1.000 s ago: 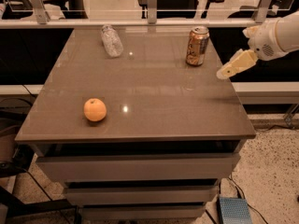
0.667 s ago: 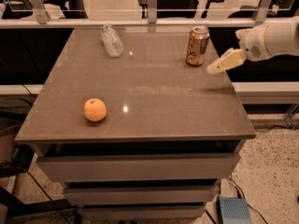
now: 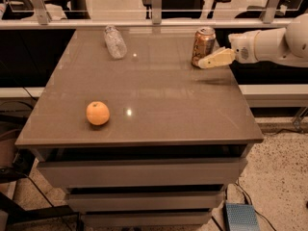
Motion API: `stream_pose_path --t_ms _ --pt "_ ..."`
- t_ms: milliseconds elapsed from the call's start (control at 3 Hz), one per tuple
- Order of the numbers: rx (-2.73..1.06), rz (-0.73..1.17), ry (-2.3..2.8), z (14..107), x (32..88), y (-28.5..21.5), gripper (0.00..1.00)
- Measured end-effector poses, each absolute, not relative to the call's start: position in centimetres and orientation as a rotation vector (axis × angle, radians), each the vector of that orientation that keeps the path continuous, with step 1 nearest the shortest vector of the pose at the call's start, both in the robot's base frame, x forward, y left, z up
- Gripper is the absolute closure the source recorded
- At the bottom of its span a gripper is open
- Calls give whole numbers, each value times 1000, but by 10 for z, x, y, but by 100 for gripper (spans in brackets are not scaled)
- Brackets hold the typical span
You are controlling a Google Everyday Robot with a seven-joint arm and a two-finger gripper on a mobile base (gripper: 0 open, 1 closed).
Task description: Move orange can near water bottle
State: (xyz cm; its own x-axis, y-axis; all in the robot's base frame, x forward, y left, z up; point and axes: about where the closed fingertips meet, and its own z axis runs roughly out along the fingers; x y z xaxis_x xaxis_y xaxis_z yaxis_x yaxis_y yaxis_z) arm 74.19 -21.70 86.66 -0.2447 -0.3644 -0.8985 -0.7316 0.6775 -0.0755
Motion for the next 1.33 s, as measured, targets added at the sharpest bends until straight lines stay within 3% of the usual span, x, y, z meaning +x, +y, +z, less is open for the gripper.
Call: stream_pose_path --t_ms 333,1333 --pt "-824 520 1822 865 758 -196 17" --pt "-824 590 1723 885 784 -160 88"
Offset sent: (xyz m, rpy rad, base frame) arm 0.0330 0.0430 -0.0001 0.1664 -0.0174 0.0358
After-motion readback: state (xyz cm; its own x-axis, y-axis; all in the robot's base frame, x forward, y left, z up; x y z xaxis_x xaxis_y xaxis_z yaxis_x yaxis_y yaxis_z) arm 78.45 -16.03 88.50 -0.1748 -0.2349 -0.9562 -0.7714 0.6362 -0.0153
